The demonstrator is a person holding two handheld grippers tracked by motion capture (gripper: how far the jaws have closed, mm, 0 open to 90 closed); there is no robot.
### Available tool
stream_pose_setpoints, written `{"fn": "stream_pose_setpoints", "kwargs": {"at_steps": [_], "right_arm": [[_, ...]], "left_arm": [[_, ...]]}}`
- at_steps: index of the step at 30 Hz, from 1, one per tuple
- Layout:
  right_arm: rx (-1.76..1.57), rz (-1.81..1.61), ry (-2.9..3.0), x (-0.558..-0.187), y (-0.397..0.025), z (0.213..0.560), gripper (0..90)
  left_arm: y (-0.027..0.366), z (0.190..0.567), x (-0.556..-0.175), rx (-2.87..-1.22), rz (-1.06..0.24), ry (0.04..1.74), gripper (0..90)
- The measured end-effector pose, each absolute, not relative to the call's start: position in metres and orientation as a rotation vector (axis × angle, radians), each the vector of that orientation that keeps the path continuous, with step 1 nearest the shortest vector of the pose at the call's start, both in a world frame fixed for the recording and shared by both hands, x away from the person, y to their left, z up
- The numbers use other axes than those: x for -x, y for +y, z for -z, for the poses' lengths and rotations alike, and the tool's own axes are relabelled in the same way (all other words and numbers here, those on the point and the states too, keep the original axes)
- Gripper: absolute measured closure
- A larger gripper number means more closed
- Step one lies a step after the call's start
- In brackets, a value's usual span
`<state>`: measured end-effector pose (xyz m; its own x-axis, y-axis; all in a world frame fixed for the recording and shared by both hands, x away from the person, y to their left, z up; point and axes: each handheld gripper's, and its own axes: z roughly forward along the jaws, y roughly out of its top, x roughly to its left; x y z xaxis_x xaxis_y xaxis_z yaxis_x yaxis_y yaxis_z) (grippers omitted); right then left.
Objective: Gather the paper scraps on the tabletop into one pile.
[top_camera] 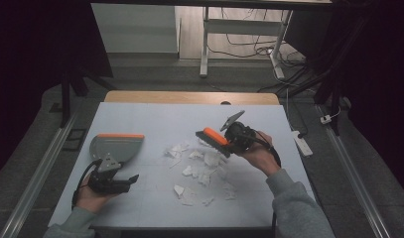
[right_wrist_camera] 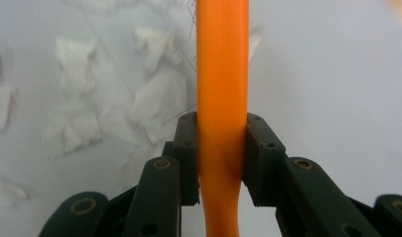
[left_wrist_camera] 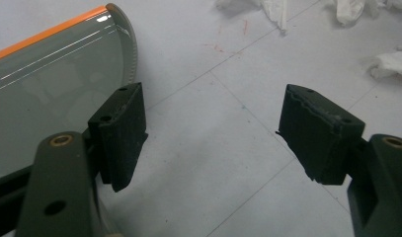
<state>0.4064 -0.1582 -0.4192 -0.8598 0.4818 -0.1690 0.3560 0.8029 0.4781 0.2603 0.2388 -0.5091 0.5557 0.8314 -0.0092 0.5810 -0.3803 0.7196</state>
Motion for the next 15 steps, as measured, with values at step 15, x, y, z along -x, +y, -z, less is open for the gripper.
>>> {"fn": "stream_pose_setpoints", "kwargs": {"at_steps": [15], "right_arm": [[-0.753, -0.527, 2.64, -0.473, -0.145, 0.429, 70.3]], "left_arm": [[0.241, 0.511, -0.262, -2.099, -0.464, 1.135, 27.5]]}}
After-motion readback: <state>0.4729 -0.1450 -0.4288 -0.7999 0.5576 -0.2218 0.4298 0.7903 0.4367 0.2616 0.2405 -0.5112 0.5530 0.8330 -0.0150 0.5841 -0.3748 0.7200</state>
